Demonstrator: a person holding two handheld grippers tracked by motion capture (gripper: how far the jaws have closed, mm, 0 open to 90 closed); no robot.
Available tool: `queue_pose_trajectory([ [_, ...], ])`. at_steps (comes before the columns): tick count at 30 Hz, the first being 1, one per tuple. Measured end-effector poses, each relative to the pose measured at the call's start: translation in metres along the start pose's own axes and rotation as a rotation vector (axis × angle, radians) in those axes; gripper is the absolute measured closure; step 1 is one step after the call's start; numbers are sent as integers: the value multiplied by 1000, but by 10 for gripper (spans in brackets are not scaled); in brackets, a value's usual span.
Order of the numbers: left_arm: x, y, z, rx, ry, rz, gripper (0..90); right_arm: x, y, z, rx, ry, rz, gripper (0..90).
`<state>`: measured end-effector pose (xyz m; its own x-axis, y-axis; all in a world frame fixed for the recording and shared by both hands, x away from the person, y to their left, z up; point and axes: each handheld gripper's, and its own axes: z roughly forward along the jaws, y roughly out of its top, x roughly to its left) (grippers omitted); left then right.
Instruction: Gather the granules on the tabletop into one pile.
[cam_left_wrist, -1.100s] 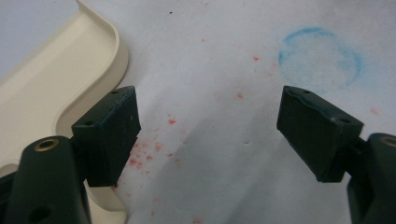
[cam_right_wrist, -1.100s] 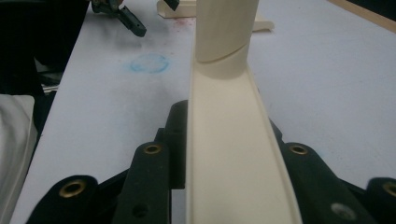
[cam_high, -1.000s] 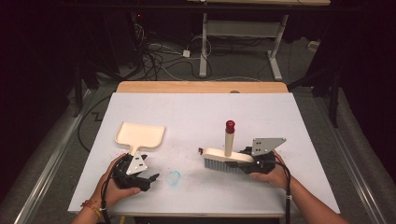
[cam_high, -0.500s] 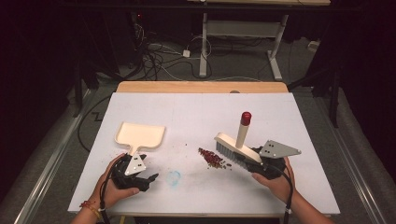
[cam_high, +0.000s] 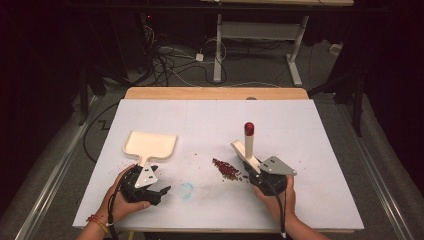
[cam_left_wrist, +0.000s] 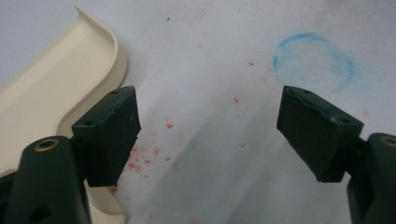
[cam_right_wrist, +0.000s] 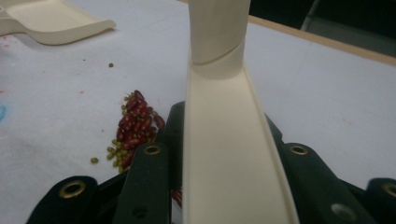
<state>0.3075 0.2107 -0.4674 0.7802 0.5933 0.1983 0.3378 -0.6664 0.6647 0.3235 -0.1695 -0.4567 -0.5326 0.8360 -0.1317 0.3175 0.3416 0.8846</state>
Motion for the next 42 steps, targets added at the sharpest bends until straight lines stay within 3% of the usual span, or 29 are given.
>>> queue_pose_trajectory([
  [5,-1,0,0,1,-2,0,205,12,6,12,-9,-4,-5,679],
  [12,-1,0,0,2,-4,4,206,16,15,19,-28,6,20,679],
  [19,0,-1,-1,-3,-1,-1,206,1,28,4,-69,12,57,679],
  [30,-1,0,-2,-3,1,9,207,-26,4,-15,46,-80,41,679],
  [34,-1,1,0,1,-4,11,207,-15,2,-15,44,-62,41,679],
  [42,-2,3,2,10,-12,23,214,29,13,9,5,-36,0,679],
])
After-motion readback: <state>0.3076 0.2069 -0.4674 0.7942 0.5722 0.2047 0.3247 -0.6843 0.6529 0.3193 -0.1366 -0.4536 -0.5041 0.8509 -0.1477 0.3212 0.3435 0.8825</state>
